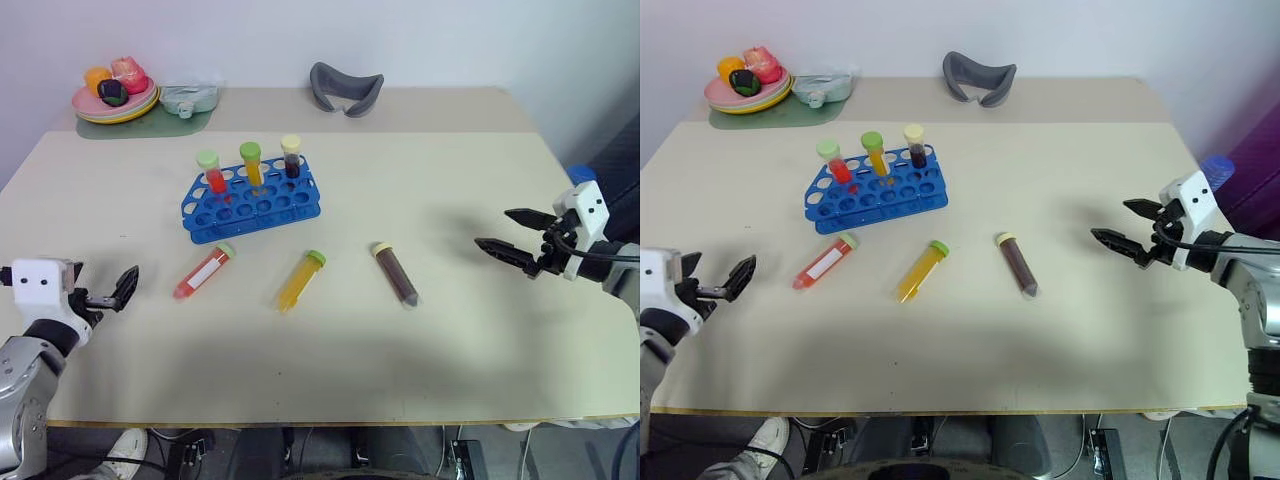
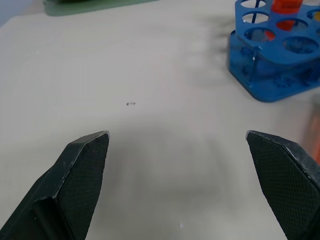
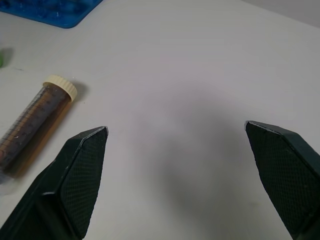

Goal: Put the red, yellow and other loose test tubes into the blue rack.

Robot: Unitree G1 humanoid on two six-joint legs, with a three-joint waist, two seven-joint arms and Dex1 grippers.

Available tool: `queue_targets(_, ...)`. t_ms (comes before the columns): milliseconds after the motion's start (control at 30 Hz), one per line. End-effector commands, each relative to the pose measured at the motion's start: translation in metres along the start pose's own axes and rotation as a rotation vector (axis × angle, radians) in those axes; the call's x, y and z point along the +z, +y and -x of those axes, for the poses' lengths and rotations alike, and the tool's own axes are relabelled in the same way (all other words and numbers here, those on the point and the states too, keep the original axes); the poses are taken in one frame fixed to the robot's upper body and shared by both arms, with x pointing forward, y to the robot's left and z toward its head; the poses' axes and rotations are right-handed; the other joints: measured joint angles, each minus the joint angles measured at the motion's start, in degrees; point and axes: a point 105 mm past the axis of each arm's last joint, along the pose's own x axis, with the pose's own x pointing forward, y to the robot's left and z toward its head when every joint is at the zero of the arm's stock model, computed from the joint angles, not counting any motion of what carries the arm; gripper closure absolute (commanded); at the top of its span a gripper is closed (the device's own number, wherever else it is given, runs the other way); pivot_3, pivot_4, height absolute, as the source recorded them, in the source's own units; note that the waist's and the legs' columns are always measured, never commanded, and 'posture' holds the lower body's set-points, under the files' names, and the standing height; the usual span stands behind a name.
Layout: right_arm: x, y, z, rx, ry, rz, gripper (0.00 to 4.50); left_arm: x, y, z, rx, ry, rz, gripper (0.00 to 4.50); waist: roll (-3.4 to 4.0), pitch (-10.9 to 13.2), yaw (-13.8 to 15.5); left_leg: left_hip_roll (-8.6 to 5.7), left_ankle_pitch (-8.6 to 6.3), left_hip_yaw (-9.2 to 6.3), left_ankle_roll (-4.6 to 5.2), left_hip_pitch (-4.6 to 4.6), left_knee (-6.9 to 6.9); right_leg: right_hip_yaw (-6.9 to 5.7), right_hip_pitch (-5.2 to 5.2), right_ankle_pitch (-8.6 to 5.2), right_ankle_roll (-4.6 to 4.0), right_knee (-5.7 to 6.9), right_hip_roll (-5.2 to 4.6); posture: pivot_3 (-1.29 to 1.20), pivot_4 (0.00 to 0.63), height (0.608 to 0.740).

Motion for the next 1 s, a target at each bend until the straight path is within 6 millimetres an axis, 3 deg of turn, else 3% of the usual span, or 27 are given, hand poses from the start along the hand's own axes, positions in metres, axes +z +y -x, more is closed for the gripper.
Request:
queue_targets(33, 0.01, -0.001, -0.002, 0.01, -0.028, 0.03, 0.0, 0.015, -0.001, 0.007, -0.005, -0.058, -0.024, 0.02, 0.0, 0.0, 0.0, 0.0, 0.0, 0.0, 0.0, 0.0, 0.0, 0.0, 0.0, 0.0, 0.0, 0.0, 0.0, 0.0, 0.15, 0.735)
queue_targets(433, 0.001, -0.002, 0.007, 0.015, 0.005, 0.018, 0.0, 0.01, -0.009, 0.008, -0.03, -0.055, -0.004, 0.02, 0.0, 0.0, 0.0, 0.0, 0.0, 0.0, 0.0, 0.0, 0.02, 0.0, 0.01, 0.0, 0.0, 0.01, 0.01, 0.0, 0.15, 0.735)
queue_targets(633, 0.005, -0.008, 0.017, -0.009, 0.044, 0.033, 0.0, 0.016, -0.025, -0.002, -0.087, -0.103, 0.015, 0.02, 0.01, 0.0, 0.2, -0.01, 0.0, 0.0, 0.0, 0.0, 0.05, 0.0, 0.03, 0.0, 0.0, 0.02, 0.01, 0.0, 0.15, 0.735)
queue_targets(700, 0.008, -0.009, 0.018, -0.015, 0.06, 0.044, 0.0, 0.02, -0.033, -0.006, -0.117, -0.125, 0.03, 0.02, 0.01, 0.0, 0.1, -0.01, 0.0, -0.01, 0.0, 0.0, 0.07, 0.0, 0.04, 0.0, 0.01, 0.02, 0.01, 0.0, 0.15, 0.735)
queue_targets(833, 0.031, -0.002, 0.018, -0.016, -0.005, 0.027, 0.0, 0.031, -0.068, -0.018, -0.292, -0.157, 0.023, 0.02, 0.02, 0.0, 0.1, 0.0, 0.03, 0.0, -0.05, 0.01, 0.07, 0.0, 0.02, 0.0, 0.01, 0.04, 0.04, 0.0, 0.15, 0.735)
queue_targets(1000, 0.056, 0.031, 0.014, 0.044, -0.066, -0.015, 0.0, 0.046, -0.105, -0.022, -0.528, -0.185, -0.007, 0.02, 0.02, 0.0, 0.1, 0.02, 0.15, -0.03, -0.26, -0.01, 0.07, 0.01, 0.02, 0.0, 0.01, 0.06, 0.09, 0.0, 0.15, 0.735)
